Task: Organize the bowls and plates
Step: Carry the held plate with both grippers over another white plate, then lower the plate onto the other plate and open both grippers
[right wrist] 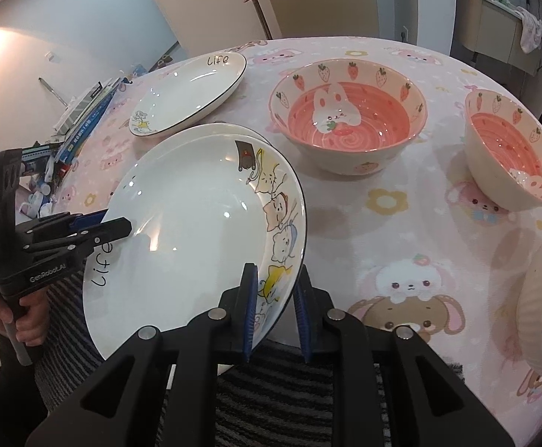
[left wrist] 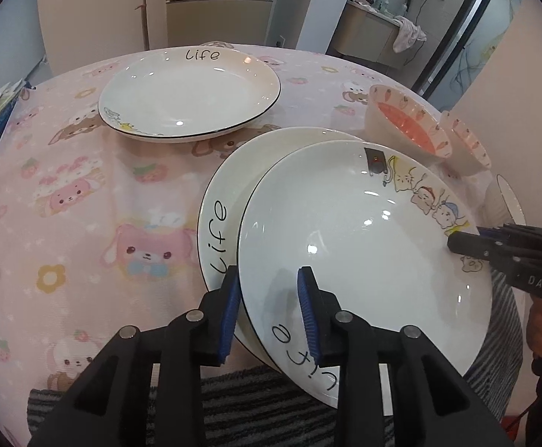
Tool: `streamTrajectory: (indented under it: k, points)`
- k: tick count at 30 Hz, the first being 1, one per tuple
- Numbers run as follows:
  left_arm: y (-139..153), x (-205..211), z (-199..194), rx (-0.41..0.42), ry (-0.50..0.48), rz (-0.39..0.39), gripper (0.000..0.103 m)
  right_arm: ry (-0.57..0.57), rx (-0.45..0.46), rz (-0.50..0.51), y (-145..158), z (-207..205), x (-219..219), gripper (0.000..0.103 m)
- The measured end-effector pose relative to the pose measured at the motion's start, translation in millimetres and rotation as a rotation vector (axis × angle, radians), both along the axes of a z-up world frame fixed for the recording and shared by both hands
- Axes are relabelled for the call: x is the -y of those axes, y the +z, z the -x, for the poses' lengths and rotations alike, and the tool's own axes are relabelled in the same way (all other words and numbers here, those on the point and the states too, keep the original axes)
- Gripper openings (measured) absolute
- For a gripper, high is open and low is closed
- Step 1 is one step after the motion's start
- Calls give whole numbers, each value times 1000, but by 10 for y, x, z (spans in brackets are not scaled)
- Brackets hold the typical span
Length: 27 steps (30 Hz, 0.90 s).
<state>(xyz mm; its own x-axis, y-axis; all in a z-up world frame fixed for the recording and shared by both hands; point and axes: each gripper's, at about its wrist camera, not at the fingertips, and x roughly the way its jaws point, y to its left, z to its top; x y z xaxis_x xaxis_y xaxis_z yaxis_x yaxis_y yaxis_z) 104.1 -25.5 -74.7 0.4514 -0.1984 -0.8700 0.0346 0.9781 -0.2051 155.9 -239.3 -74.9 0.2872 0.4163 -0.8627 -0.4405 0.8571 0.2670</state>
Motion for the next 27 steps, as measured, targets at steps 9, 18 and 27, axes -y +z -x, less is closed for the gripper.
streamTrajectory:
  k: [9,18,27]
  points:
    - [54,-30,98,1,4,12,32,5,13,59,71,107,-36,20]
    - [129,-11,254,19,-32,-44,19,-40,35,45,95,143,15,14]
    - [108,-53,156,20,-26,-53,17,-62,45,61,58,35,-65,13]
